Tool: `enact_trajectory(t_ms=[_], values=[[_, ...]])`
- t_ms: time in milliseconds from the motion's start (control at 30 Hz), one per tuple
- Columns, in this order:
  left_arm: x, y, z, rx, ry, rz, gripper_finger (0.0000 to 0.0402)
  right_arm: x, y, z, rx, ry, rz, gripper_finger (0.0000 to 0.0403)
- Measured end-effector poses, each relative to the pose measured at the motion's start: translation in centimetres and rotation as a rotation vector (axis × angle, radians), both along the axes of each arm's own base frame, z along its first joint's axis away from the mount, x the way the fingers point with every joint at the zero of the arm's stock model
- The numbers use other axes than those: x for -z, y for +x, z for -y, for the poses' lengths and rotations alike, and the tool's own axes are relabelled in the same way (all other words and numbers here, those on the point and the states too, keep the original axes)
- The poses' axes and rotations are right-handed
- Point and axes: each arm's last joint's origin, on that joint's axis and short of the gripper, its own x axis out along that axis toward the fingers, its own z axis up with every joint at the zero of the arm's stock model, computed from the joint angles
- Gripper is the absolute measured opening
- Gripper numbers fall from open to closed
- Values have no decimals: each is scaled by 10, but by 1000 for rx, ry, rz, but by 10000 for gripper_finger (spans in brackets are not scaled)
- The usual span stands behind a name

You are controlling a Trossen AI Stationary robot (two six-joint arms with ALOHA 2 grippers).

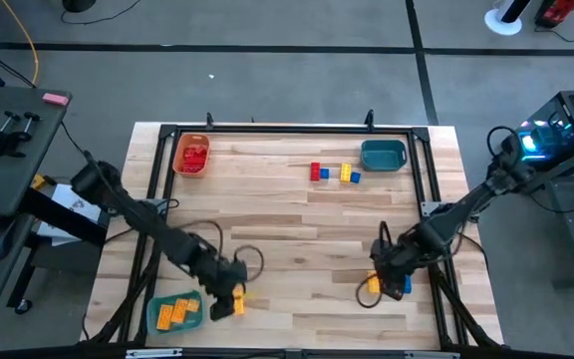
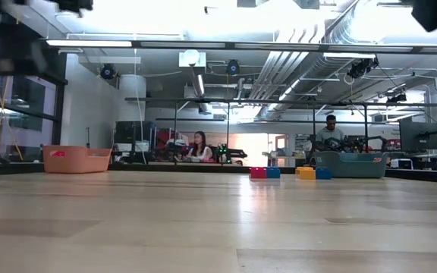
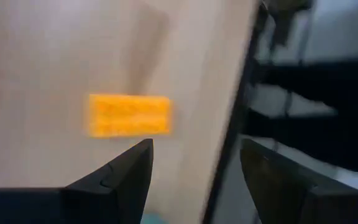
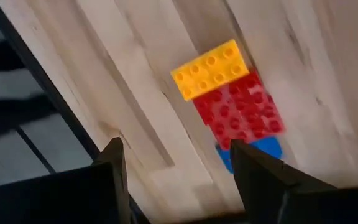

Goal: Sort blocks
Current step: Put the yellow game piece into the green bin

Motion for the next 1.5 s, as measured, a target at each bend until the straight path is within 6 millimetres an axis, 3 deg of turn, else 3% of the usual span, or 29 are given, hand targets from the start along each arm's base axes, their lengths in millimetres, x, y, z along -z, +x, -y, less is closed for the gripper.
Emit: enact_trajectory(t_ms=[100, 167, 267, 333, 533, 767, 1033, 1300, 1500], values=[[8, 7, 20, -52, 3, 10, 189, 11, -9, -1, -11, -2, 74, 169], [11, 12, 31, -118, 78, 47, 141, 20, -12, -1, -29, -7, 103, 169], [13, 26, 43, -201, 171, 90, 39, 31, -12, -6, -96, 21, 174, 169], [17, 33, 48, -213, 240, 52, 15, 36, -10, -11, -162, 57, 254, 169], [9, 52, 58, -144, 401, -39, 3, 31, -5, -19, -315, 76, 405, 135], [-2, 52, 57, -103, 481, -13, 0, 17, -1, -20, -353, -4, 464, 11], [6, 38, 70, 100, 494, -31, 0, 20, -5, -16, -376, -74, 436, 4], [31, 19, 78, -157, 395, -132, 0, 20, -3, -14, -321, -128, 460, 1], [30, 21, 80, -281, 373, -99, 0, 18, 0, -15, -291, -118, 488, 0]])
